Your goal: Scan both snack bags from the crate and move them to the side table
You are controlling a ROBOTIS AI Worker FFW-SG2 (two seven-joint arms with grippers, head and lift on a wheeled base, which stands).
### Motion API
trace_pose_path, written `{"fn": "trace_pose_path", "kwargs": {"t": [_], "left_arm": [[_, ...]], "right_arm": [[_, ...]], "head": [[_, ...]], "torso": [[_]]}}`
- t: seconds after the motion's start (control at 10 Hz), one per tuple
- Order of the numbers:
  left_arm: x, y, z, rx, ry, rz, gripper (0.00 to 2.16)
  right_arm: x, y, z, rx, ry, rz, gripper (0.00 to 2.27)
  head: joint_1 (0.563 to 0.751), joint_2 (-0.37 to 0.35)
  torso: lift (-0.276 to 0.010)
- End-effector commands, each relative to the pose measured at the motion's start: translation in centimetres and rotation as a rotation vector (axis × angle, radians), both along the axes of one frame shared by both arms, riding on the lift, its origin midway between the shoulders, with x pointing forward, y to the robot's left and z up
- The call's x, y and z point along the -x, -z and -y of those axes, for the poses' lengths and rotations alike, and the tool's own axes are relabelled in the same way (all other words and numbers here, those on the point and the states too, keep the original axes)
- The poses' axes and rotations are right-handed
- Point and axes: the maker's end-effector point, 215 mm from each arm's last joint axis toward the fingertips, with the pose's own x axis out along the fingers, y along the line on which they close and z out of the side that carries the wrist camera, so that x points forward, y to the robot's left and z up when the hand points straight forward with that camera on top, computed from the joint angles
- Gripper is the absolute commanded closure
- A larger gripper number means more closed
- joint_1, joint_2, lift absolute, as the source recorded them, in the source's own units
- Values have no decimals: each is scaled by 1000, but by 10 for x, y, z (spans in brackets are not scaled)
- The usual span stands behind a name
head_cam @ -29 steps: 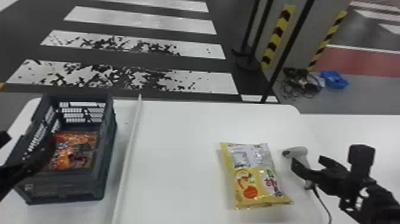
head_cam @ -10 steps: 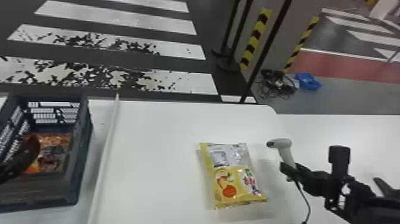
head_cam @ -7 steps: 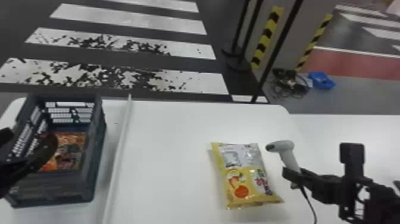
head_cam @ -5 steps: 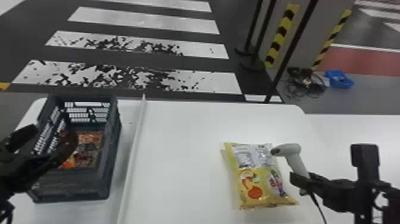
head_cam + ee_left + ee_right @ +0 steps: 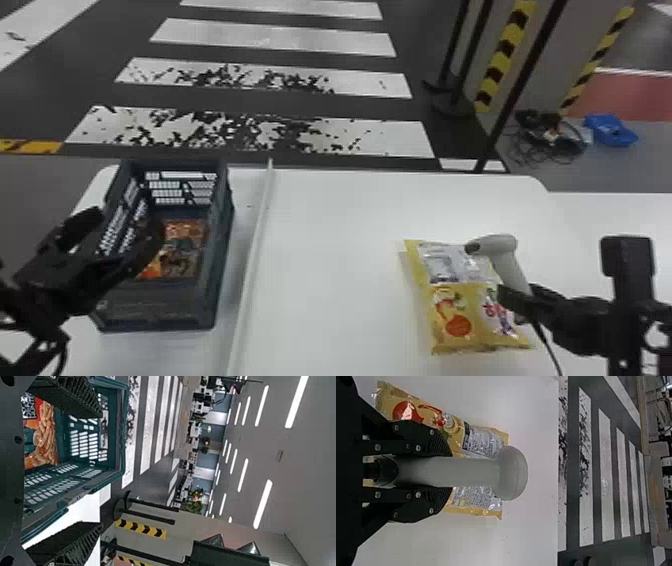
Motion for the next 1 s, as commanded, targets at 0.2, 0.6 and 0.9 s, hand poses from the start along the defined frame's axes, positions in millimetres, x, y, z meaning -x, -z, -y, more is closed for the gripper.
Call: {"fn": "trace_pose_path", "kwargs": {"t": [0.2, 0.6, 0.9], "left_arm": [[2, -3, 3, 5, 2, 6, 22], [3, -6, 3, 8, 1, 11, 22], [2, -8, -1, -4, -1, 14, 22]], "right_arm": [[-34, 23, -8, -11, -8, 8, 2219], [-36, 4, 47, 26, 53, 52, 2219], [-36, 39, 133, 37, 153, 39, 2219]], "head": [[695, -81], [695, -86], [695, -182]], "torso": [[-95], [-95], [-95]]}}
